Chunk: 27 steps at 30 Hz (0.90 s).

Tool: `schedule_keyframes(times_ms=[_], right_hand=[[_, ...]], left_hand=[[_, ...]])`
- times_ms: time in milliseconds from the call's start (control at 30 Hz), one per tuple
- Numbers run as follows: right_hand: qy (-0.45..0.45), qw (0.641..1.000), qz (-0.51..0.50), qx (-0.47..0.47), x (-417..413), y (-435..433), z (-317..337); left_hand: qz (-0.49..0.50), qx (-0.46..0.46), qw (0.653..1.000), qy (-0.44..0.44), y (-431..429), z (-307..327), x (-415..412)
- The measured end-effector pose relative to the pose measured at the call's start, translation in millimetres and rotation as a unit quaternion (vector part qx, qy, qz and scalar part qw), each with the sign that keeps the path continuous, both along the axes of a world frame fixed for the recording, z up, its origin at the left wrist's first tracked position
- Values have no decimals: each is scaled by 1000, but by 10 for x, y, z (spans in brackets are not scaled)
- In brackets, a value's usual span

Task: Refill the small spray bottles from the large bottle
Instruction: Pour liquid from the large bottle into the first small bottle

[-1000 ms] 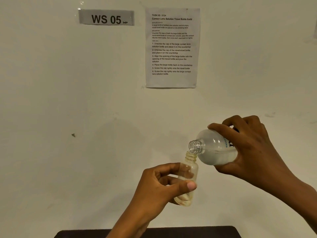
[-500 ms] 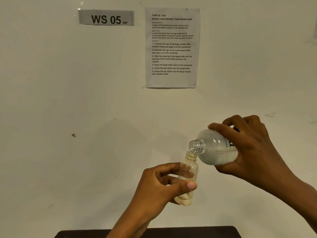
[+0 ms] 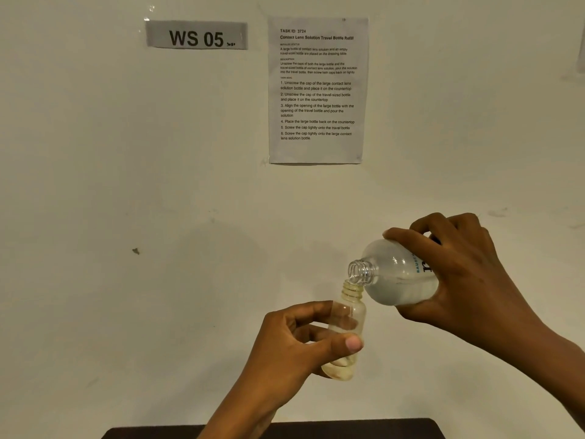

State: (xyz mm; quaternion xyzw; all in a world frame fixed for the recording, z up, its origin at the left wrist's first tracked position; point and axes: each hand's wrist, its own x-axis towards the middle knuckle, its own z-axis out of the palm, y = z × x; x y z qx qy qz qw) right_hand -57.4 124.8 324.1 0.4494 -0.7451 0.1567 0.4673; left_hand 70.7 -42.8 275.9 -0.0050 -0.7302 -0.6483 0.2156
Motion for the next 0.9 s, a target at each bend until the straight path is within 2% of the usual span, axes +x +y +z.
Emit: schedule_keyframes(times_ms=[900], right_hand=[[1,1000,-1,-4,19,13,17]], left_hand=[[6,-9,1000,-4,13,-3,8]])
